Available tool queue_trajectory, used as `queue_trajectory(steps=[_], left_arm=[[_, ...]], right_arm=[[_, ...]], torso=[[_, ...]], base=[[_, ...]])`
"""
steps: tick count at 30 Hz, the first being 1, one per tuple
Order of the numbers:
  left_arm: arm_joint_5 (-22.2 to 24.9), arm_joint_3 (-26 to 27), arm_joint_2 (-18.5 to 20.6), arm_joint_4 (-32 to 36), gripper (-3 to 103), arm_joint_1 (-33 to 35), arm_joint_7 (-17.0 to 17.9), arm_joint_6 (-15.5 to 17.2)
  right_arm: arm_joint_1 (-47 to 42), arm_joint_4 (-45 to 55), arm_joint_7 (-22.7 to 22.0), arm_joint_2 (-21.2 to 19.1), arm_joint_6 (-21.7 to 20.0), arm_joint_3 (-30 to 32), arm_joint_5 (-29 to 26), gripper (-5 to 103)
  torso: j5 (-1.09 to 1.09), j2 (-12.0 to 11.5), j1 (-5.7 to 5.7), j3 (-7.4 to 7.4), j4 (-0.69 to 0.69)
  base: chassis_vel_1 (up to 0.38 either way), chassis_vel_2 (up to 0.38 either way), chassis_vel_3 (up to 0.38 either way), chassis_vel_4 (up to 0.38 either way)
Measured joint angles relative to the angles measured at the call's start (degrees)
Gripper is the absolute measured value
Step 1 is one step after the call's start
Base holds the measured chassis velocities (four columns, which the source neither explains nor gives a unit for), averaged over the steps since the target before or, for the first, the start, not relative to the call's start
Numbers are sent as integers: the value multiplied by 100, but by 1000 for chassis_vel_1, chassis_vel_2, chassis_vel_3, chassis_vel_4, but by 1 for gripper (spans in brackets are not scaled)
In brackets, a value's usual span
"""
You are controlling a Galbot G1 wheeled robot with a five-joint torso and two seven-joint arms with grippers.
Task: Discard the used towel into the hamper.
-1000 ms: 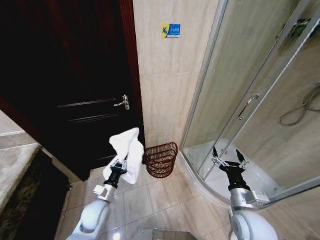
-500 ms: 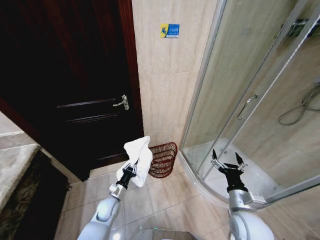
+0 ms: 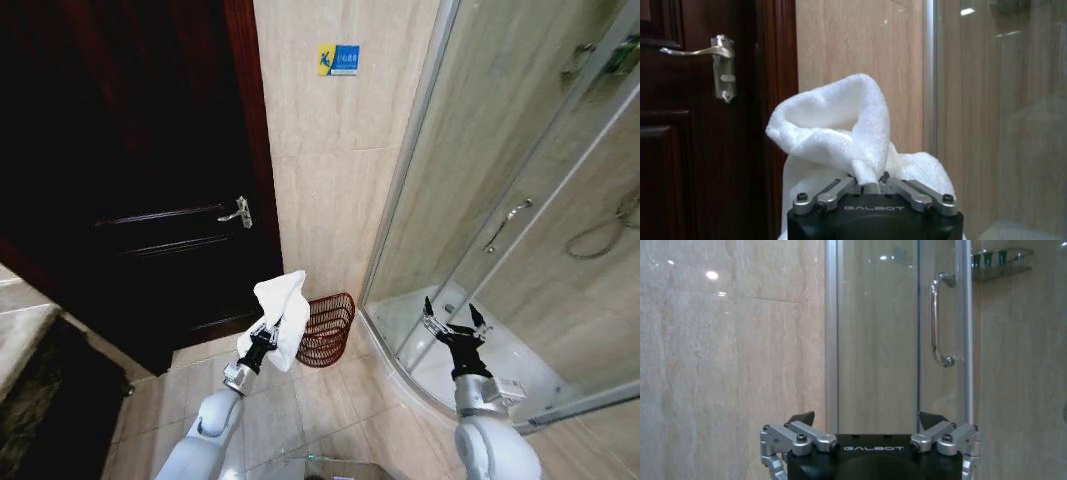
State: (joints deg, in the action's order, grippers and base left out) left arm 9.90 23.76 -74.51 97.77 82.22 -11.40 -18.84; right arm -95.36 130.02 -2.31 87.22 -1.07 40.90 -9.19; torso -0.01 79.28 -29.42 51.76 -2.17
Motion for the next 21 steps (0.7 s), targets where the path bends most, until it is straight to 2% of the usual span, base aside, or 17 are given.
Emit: queue_trajectory(steps=[8,17,21], left_arm=[[-54,77,-52,130,8,163,16,-4],[-49,104,-21,147,8,156,47,-32],[-25,217,-35,253,8,152,73,27]], right_arm=[[-9,-89,-11,-31,42,4,-85,100],[-81,-104,-26,-36,-24,6,-72,100],[-128,-190,-20,106,-39,-6,32,100]], torso=[[1,-302,154,-162,0],[1,-580,271,-313,0],[1,-759,355,-414,0]], base=[[22,-25,-19,23],[0,0,0,0],[0,0,0,0]])
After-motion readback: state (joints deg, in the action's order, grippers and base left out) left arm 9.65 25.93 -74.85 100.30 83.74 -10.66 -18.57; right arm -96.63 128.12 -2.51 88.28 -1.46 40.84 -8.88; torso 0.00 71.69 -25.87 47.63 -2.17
